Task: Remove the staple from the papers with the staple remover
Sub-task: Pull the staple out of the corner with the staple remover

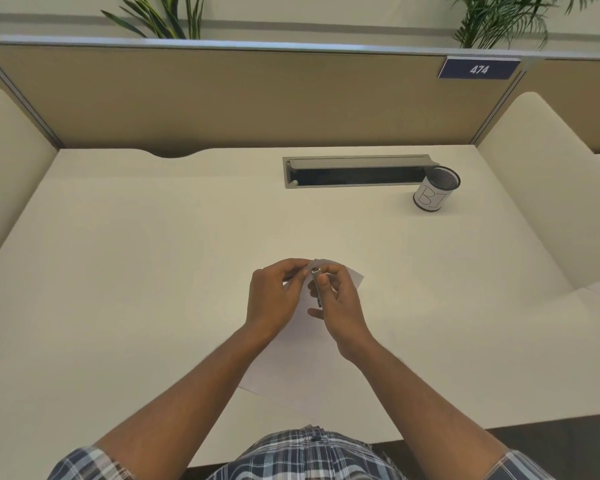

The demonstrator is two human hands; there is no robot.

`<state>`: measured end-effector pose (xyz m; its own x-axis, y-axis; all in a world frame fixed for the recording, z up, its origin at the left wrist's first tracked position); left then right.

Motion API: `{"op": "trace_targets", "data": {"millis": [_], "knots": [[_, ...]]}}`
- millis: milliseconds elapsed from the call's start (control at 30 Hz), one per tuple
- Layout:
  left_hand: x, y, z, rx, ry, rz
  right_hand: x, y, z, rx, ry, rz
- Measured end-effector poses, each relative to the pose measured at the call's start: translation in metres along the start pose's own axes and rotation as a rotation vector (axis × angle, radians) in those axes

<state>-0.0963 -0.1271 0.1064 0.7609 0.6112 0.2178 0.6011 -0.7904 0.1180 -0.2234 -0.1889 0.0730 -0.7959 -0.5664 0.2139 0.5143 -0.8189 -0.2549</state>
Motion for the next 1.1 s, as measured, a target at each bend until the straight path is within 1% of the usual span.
{"op": "trace_targets", "data": {"millis": [233, 467, 733, 933, 1100], "knots": [[0.004, -0.001, 0.001, 0.001, -0.003, 0.005, 0.000, -0.001, 0.004, -0.001, 0.092, -0.049], [0.006, -0.003, 0.000, -0.008, -0.007, 0.023, 0.000, 0.002, 0.005, -0.010, 0.106, -0.062], [0.006, -0.005, -0.008, -0.033, 0.002, 0.036, 0.001, 0.007, 0.010, -0.025, 0.127, -0.123], [0.004, -0.009, -0.007, -0.045, 0.013, 0.053, 0.004, 0.007, 0.012, -0.104, 0.183, -0.193], [0.001, -0.013, -0.008, -0.056, 0.021, 0.057, 0.006, 0.007, 0.012, -0.153, 0.162, -0.251]]}}
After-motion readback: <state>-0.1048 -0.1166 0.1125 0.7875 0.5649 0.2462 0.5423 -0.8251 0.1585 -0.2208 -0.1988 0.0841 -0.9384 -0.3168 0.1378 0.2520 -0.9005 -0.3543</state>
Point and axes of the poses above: each hand's wrist, its own y-axis towards the middle knuckle, its own x-axis out of the back of the hand, z = x × y, the point moved 7 cm from there along y, towards the middle knuckle, and after that the axes turned 11 degrees about -y, right-handed, at the moved point
